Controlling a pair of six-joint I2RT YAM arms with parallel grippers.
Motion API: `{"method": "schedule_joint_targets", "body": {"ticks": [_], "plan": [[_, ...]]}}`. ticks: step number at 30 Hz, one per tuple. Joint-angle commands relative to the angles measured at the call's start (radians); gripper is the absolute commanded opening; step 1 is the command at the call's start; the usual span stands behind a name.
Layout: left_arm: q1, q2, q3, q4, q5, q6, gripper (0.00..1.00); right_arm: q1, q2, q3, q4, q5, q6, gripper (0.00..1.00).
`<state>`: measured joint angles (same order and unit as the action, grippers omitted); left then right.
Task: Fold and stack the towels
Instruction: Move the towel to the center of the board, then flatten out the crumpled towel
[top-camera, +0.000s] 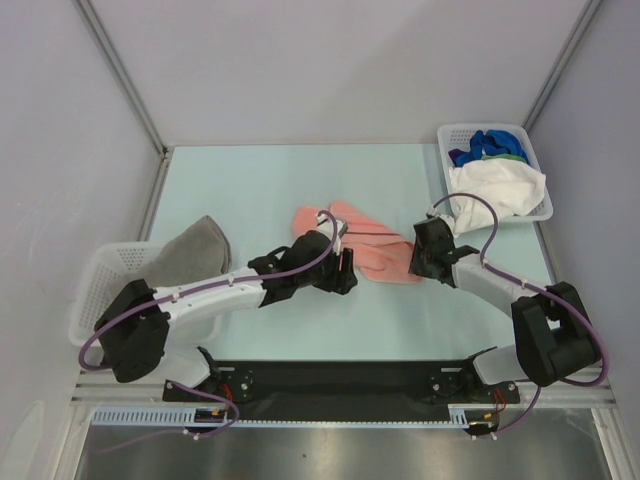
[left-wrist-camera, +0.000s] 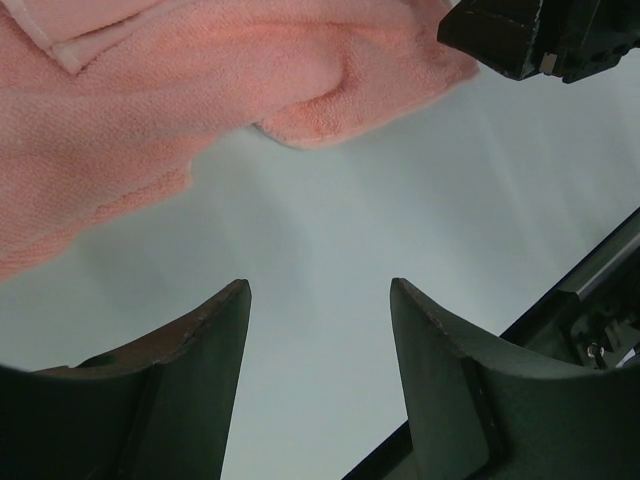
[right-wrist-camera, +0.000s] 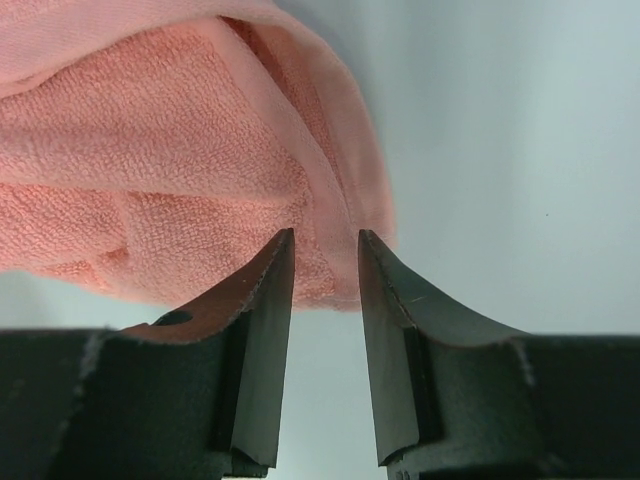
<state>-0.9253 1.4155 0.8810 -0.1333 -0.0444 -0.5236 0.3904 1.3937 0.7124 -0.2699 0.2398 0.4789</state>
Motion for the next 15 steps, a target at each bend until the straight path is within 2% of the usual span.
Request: {"method": "schedule_joint_targets", "body": {"ticks": [1,9,11,12,13,15], "plan": [[-0.020,0.014,0.045,0.050,0.020,-0.003,0.64,0.004,-0.002,-0.011,0.021,0.012,0.010,0.37],[-0.040,0.036,0.056,0.064,0.018,-0.004,0.64,0.001,0.016,-0.021,0.028,0.010,0.003,0.36],[-0.041,0.034,0.052,0.070,0.017,-0.003,0.64,0.001,0.010,-0.019,0.024,0.006,0.007,0.29],[-0.040,0.033,0.052,0.077,0.017,-0.001,0.64,0.002,0.004,-0.018,0.023,0.001,0.009,0.22],[-0.043,0.031,0.050,0.078,0.017,-0.001,0.64,0.004,-0.004,-0.014,0.012,-0.010,0.010,0.11],[-0.044,0.028,0.042,0.096,0.023,0.004,0.64,0.014,-0.033,0.004,-0.005,-0.017,0.013,0.04]]}}
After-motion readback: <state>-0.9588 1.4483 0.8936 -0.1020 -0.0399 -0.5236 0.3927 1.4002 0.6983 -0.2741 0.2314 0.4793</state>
